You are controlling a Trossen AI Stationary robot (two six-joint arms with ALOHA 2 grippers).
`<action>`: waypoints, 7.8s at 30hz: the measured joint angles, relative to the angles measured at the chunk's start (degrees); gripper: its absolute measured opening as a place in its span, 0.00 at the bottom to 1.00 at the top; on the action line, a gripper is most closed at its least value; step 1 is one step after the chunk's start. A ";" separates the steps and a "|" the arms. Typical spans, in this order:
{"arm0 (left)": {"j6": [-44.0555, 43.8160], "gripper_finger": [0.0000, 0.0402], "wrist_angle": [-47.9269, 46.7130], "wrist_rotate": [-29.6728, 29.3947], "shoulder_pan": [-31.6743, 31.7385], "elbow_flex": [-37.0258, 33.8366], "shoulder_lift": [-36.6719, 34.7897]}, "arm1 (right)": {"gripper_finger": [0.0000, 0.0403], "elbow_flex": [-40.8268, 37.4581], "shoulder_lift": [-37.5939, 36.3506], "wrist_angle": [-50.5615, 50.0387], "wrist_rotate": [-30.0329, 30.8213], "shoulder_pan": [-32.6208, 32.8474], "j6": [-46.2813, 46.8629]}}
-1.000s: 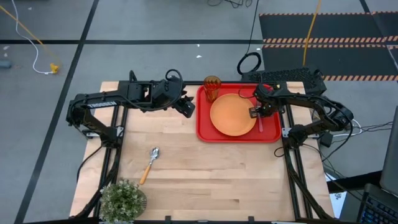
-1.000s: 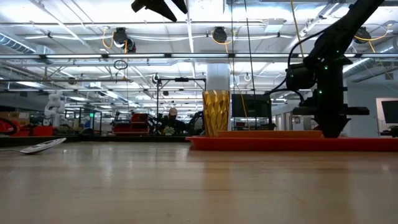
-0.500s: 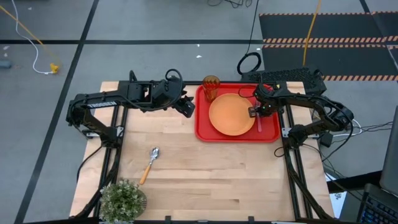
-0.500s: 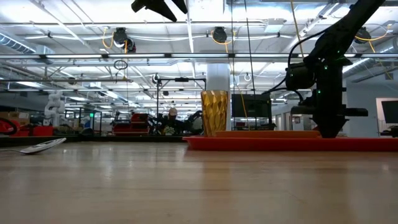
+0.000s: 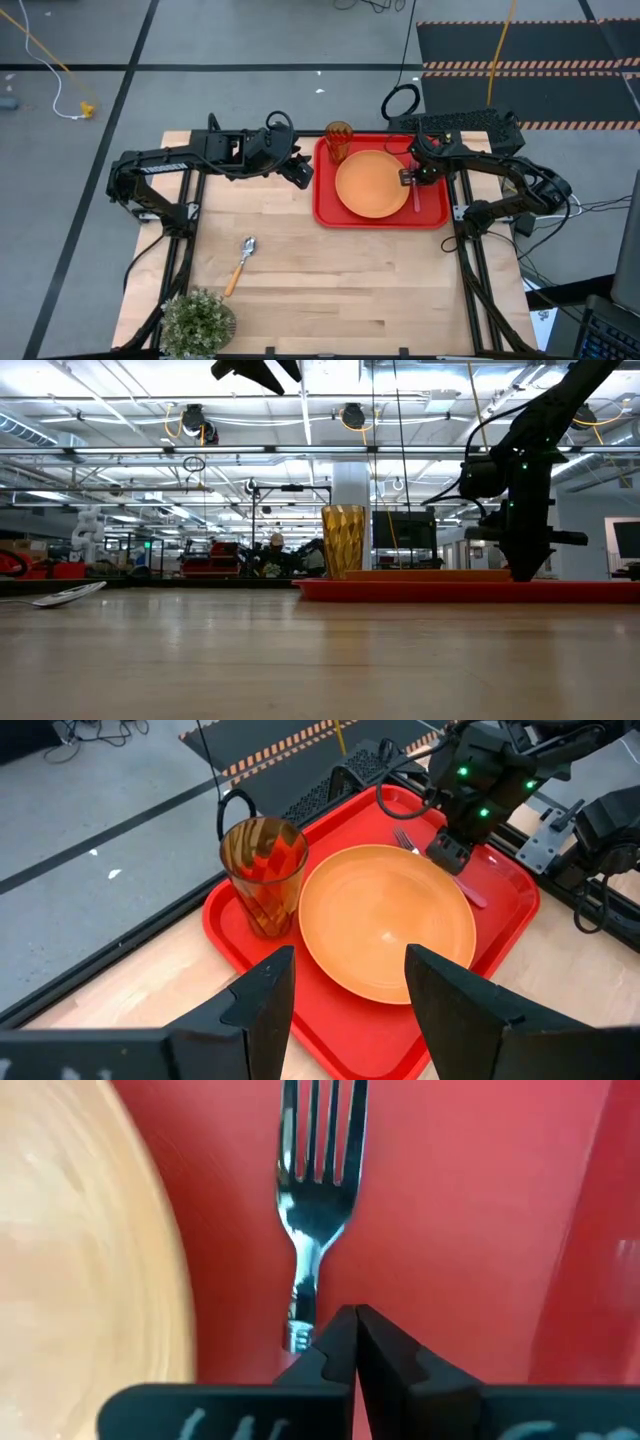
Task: Pick and place plate/cup/fork/spoon on tray
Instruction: Put the yellow spoon on the red tray to the right side of the pink fork
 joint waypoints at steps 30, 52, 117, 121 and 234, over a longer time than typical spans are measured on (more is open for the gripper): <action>-7.39 0.48 -7.80 -0.32 0.00 -0.31 -0.01 | 0.00 0.09 -2.64 -3.79 -1.67 0.00 -0.08; -37.38 0.48 -16.35 31.96 -3.85 -28.16 -0.04 | 0.00 0.13 -30.27 -12.22 -10.70 0.68 8.32; -56.39 0.12 8.53 28.17 -25.86 -55.08 -0.07 | 0.00 0.14 -30.79 -9.22 -13.63 4.39 6.46; -56.42 0.07 8.81 28.12 -25.81 -55.10 -0.07 | 0.00 0.13 -30.80 -8.30 -13.69 4.39 7.75; -13.14 0.46 55.79 11.89 3.92 -30.46 -11.42 | 0.04 22.58 -0.96 47.88 -13.67 30.86 3.13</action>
